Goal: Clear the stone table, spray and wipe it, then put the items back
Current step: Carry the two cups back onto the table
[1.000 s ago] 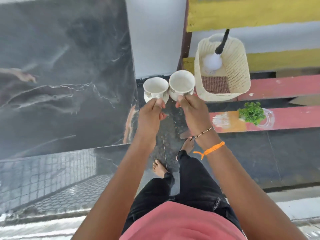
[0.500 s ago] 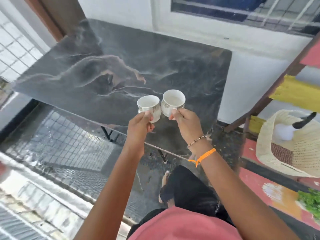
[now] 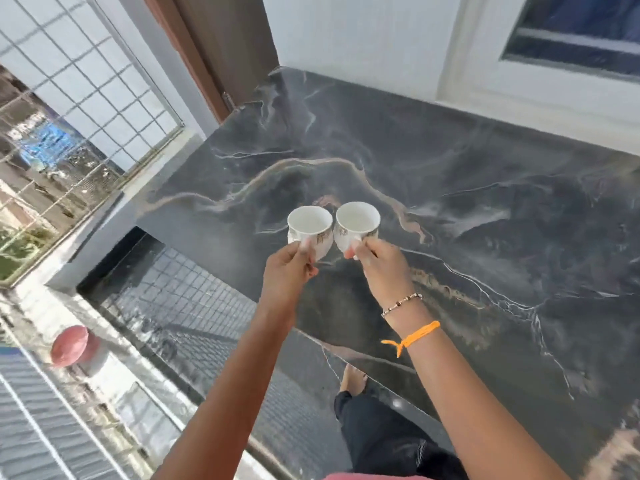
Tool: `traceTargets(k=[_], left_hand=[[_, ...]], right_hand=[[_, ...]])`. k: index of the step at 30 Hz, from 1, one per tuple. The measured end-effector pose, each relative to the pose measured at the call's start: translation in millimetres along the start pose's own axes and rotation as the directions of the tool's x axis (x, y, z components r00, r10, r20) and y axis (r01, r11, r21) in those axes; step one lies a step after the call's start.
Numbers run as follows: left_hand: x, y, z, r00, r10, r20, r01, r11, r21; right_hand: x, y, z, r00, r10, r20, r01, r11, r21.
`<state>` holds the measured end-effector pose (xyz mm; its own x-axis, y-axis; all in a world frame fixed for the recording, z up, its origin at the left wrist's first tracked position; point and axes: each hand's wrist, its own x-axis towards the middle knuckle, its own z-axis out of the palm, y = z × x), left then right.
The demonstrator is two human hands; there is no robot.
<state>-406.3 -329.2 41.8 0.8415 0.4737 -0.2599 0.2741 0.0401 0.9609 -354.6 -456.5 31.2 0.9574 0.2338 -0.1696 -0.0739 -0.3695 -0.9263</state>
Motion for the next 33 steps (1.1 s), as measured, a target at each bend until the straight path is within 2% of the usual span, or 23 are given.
traceTargets(k=[4, 8, 13, 15, 20, 24, 33], left_hand=[[67.2, 16.2, -35.9, 0.999, 0.016, 0.033, -0.018, 0.997, 0.072], [127.0, 33.1, -64.5, 0.997, 0.056, 0.059, -0.060, 0.996, 0.063], [218.1, 49.1, -86.7, 0.982, 0.052, 0.179, -0.062, 0.997, 0.051], [263.7, 56.0, -94.2, 0.975, 0.048, 0.218, -0.058, 0.998, 0.040], [389.4, 71.1, -108.4, 0.954, 0.036, 0.298, -0.079, 0.987, 0.137], [473.6, 77.4, -102.7, 0.935, 0.009, 0.354, -0.063, 0.988, 0.143], [569.0, 67.0, -80.7, 0.897, 0.010, 0.442, -0.077, 0.988, 0.134]], right_hand=[[52.0, -27.6, 44.3, 0.999, 0.016, -0.043, -0.016, 1.000, 0.020], [99.7, -54.9, 75.4, 0.998, 0.029, -0.060, -0.028, 0.999, 0.026], [178.3, -84.8, 129.0, 0.984, 0.082, -0.157, -0.082, 0.997, 0.013], [214.8, -95.7, 153.0, 0.970, 0.088, -0.227, -0.088, 0.996, 0.010], [312.8, -115.3, 204.7, 0.911, 0.145, -0.385, -0.162, 0.987, -0.011], [385.0, -122.3, 222.3, 0.844, 0.174, -0.507, -0.223, 0.974, -0.037], [469.6, -111.4, 229.6, 0.775, 0.209, -0.597, -0.285, 0.958, -0.034]])
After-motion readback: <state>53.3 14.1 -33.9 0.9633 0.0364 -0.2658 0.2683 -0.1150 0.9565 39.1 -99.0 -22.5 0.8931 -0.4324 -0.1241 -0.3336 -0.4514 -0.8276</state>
